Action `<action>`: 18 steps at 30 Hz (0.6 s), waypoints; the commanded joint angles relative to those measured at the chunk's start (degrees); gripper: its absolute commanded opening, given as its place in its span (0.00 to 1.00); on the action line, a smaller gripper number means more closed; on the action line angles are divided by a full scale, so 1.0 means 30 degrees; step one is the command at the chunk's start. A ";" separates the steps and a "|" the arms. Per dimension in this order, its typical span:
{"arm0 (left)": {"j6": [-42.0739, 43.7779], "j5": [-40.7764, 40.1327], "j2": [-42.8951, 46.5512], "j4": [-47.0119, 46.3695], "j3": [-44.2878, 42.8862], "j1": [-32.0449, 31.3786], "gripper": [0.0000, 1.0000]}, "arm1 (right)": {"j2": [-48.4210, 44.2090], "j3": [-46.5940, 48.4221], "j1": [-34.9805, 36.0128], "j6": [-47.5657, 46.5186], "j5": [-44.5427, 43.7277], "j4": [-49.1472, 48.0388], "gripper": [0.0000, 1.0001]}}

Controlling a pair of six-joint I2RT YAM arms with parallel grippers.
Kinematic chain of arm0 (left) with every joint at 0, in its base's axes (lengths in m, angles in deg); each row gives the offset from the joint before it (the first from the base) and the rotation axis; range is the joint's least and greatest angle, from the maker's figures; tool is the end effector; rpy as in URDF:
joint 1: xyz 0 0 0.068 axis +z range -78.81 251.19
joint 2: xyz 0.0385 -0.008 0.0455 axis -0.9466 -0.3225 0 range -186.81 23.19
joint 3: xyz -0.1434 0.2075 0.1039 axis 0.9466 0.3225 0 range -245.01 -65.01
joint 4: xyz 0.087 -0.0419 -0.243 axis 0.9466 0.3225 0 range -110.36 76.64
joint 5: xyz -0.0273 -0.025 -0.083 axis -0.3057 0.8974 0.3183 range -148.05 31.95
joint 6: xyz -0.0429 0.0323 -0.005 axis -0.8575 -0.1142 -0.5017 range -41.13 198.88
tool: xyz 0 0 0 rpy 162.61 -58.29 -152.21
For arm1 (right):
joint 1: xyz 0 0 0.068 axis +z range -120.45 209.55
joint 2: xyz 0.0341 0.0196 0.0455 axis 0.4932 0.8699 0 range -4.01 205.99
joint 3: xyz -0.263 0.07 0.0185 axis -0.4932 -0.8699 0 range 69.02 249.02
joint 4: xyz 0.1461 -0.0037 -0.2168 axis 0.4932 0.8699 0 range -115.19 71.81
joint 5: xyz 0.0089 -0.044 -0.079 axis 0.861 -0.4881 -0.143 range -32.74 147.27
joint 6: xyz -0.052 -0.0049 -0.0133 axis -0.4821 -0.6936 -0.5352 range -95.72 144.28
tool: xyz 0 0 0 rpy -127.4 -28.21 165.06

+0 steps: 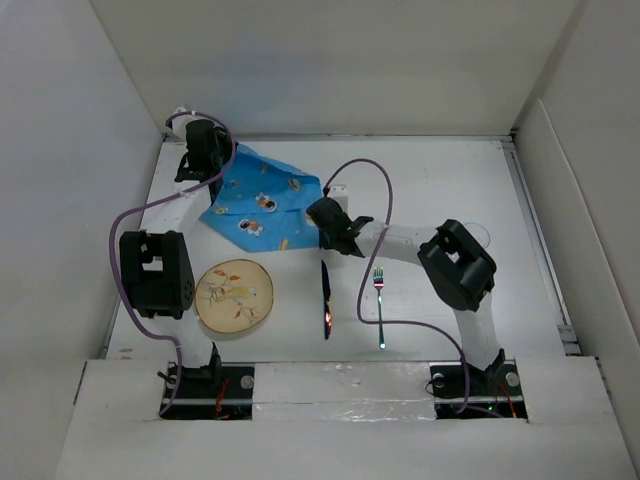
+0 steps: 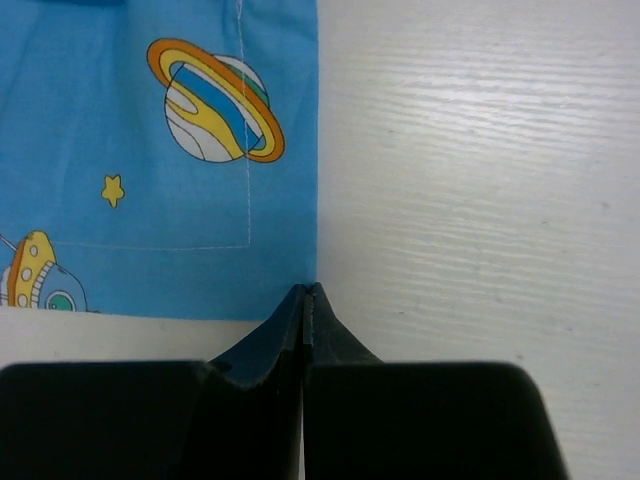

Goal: Set the dinner table for one person

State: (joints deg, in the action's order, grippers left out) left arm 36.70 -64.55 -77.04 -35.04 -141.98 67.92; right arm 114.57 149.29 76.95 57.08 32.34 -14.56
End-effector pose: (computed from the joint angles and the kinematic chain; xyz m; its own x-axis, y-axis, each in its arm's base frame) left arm 0.4233 -0.0201 0.3154 -0.0734 -0.6639 -0.7442 -0.1410 0.7456 -0.6513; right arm 0.3126 0.3178 0.1603 -0.6892 -0.0237 -0.7242 -0.1272 0.9879 0.0888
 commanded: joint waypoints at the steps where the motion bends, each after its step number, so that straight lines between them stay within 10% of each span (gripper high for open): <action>1: 0.0347 -0.0118 0.1123 -0.0616 -0.0593 0.0035 0.00 | -0.1879 -0.0097 -0.1177 -0.0528 -0.1241 -0.0907 0.00; 10: -0.0357 0.1727 0.0011 0.0816 -0.4478 0.1001 0.00 | -0.3904 0.3236 -0.5628 -0.4742 -0.0776 -0.0939 0.00; 18: -0.1965 0.6053 -0.1249 0.2140 -1.0668 0.2227 0.00 | -0.2499 1.5085 -0.9231 -0.7796 0.0336 0.3357 0.00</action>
State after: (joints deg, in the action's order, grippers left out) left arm 33.66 -53.97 -81.45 -27.65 -168.75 72.18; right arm 107.43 182.99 50.83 39.31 31.79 -8.92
